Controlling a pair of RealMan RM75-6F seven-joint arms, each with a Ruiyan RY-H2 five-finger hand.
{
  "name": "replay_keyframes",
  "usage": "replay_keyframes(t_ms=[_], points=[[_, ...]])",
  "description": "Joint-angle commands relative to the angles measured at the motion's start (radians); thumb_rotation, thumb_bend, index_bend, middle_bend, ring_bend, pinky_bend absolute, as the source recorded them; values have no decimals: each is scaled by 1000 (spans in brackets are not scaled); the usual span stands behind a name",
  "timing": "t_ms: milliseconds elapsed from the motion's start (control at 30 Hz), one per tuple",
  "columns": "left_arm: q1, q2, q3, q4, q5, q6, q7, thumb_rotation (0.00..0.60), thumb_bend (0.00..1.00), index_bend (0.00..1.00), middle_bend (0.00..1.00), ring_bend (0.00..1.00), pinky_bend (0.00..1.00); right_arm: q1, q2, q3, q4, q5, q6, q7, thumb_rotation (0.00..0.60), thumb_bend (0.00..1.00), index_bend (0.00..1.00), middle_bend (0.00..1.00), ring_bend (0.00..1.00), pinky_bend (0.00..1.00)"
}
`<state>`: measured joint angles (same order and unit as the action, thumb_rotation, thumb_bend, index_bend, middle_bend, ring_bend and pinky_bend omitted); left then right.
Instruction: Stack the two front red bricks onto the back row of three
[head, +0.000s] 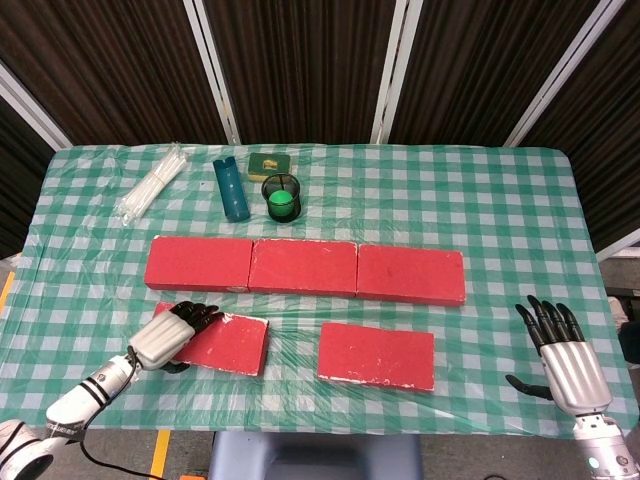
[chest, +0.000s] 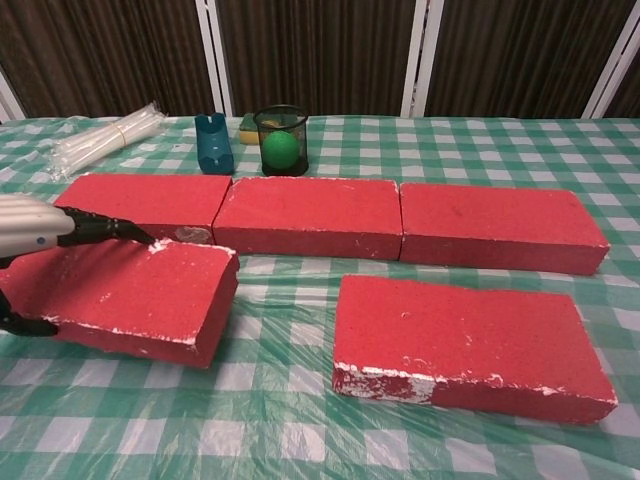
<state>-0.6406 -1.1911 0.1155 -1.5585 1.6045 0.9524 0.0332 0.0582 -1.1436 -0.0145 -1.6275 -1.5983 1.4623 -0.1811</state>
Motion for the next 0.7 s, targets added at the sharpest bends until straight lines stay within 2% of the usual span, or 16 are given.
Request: replay_keyframes(t_ms=[33, 133, 367, 467, 567, 700], points=[[16, 31, -22, -22, -3, 47, -28, 600, 365, 402, 955, 692, 784, 1, 0, 0, 0, 2, -2, 1, 535, 86, 0, 0, 0, 0], [11, 60, -51, -30, -40, 45, -89, 600, 366, 404, 955, 692, 781, 3, 3, 0, -1, 0, -4, 7, 535, 86, 0, 0, 0, 0], [-3, 114, -121, -83, -107, 50, -103, 600, 363, 408, 957, 692, 784, 5, 8, 2, -1, 3, -6, 16, 535, 86, 0, 0, 0, 0], [-32, 113, -158, -101, -150, 22, -38, 600, 364, 409, 957, 692, 784, 9, 6, 1, -2, 3, -14, 11, 535, 86, 0, 0, 0, 0], [-84, 91, -203, -114, -251, -50, 72, 600, 364, 408, 958, 692, 784, 12, 4, 1, -2, 3, -20, 5, 535, 86, 0, 0, 0, 0], [-104, 79, -218, -115, -296, -77, 111, 600, 364, 408, 958, 692, 781, 13, 3, 2, -3, 5, -20, 4, 536, 85, 0, 0, 0, 0]])
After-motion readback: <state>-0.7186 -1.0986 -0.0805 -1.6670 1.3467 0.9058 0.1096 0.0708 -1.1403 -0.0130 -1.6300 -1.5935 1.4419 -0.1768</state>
